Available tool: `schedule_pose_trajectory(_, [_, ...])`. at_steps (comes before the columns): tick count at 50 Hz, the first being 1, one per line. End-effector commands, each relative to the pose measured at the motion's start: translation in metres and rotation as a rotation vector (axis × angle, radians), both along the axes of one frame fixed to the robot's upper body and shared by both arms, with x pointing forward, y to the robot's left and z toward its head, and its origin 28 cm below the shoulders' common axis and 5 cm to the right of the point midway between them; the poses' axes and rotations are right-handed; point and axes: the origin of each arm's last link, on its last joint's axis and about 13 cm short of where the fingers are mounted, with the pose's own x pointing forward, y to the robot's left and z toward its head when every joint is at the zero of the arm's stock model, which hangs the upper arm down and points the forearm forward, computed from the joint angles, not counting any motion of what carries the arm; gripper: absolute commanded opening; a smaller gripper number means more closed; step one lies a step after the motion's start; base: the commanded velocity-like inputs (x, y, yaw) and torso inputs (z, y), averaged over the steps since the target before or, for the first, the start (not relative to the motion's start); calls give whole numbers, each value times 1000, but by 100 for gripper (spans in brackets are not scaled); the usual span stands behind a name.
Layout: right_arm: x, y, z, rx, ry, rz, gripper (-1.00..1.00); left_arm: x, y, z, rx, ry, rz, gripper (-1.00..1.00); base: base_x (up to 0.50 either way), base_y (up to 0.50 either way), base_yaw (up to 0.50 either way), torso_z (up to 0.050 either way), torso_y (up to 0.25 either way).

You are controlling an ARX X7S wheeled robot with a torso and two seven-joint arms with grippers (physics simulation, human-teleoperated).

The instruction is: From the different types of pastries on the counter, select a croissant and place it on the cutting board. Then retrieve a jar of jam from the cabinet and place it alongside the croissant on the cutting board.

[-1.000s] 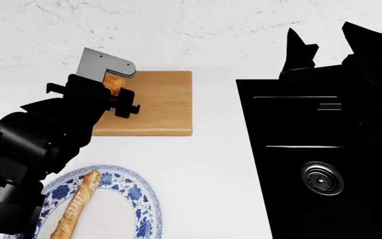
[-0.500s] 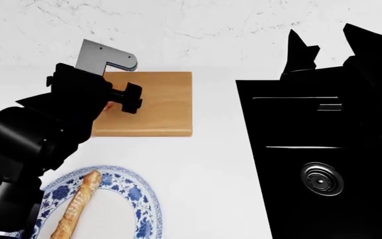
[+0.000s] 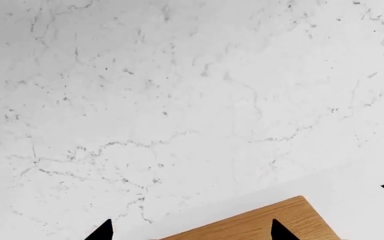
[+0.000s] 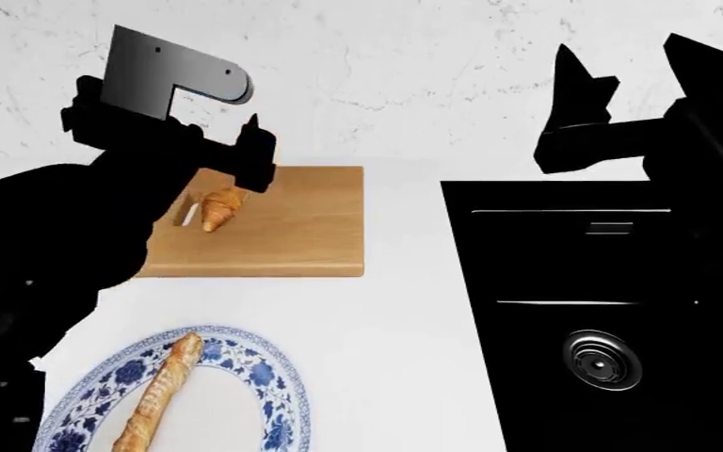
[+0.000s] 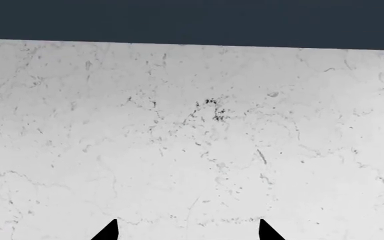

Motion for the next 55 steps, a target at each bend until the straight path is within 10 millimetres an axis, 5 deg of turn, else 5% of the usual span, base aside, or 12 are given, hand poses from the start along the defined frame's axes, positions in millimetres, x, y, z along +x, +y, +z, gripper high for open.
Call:
schedule_pose_trajectory(1, [-5, -2, 5, 7, -62, -61, 100, -29, 1, 8, -17, -100, -62, 100, 0, 0, 0, 0, 0])
schedule_pose_trajectory(8, [-17, -8, 17, 13, -146, -164, 100, -54, -2, 6, -25, -172, -106, 100, 0, 0, 0, 0, 0])
schedule_pose_trajectory(27, [-69, -18, 35, 94, -353, -212, 100, -75, -8, 11, -19, -250, -106, 100, 0, 0, 0, 0, 0])
schedule_pose_trajectory(44, [-95, -24, 27, 90, -371, -225, 100, -75, 1, 16, -20, -284, -39, 100, 0, 0, 0, 0, 0])
schedule_pose_trajectory(55, [-106, -29, 56, 162, -429, -210, 100, -73, 0, 16, -15, -277, -38, 100, 0, 0, 0, 0, 0])
